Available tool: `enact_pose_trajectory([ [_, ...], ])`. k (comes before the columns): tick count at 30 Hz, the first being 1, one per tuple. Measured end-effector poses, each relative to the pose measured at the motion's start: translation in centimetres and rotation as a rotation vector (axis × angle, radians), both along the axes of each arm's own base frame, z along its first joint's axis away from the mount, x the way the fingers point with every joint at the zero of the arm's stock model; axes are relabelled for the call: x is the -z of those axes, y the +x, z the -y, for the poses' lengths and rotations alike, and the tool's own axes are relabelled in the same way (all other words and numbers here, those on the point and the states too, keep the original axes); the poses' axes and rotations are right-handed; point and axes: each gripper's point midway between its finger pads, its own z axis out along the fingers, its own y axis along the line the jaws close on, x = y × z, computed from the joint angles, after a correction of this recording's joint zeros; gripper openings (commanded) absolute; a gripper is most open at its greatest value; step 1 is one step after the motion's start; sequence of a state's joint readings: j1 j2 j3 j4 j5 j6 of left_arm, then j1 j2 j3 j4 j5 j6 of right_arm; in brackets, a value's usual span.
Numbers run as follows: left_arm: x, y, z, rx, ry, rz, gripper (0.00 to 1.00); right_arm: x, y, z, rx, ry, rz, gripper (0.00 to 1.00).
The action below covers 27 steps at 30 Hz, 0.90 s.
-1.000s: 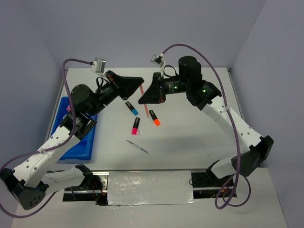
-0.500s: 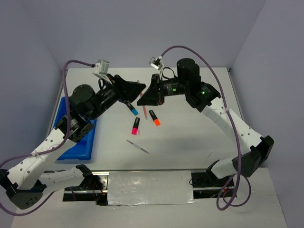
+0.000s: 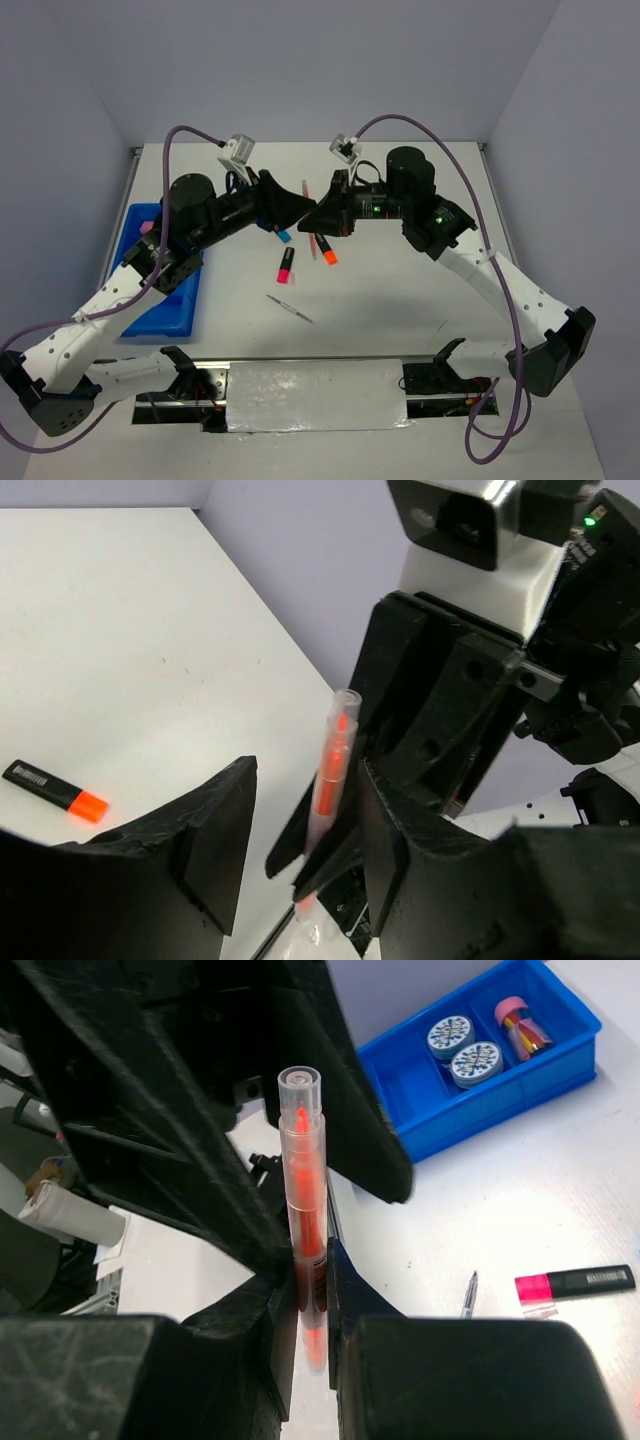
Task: Sort the stationery into containers
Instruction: Close the pen cap on the pen, then place the pen in the storage box.
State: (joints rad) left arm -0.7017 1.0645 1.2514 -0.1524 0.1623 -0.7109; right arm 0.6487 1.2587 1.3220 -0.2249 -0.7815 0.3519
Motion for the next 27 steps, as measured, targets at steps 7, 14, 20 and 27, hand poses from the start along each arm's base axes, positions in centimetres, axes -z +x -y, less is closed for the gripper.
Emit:
enact_pose_trajectory([
  [7, 0.8, 0.0, 0.2, 0.016, -0.002, -0.005, 0.36, 0.3, -0.9, -0.5, -0.038, -0.005, -0.019, 0.00],
  [14, 1.8, 0.8, -0.5, -0.020, 0.023, -0.039, 0.00, 1.2, -0.9, -1.1, -0.065, -0.016, -0.057, 1.00],
  [20, 8.6, 7.3, -11.9, -0.532, 0.098, -0.363, 0.00, 4.1, 3.9, 2.4, 0.168, -0.066, -0.090, 1.00],
  [27, 19.7, 3.5, -32.3, -1.310, 0.174, -0.815, 0.00, 10.1, 6.8, 7.6, 0.446, -0.212, -0.174, 1.00],
])
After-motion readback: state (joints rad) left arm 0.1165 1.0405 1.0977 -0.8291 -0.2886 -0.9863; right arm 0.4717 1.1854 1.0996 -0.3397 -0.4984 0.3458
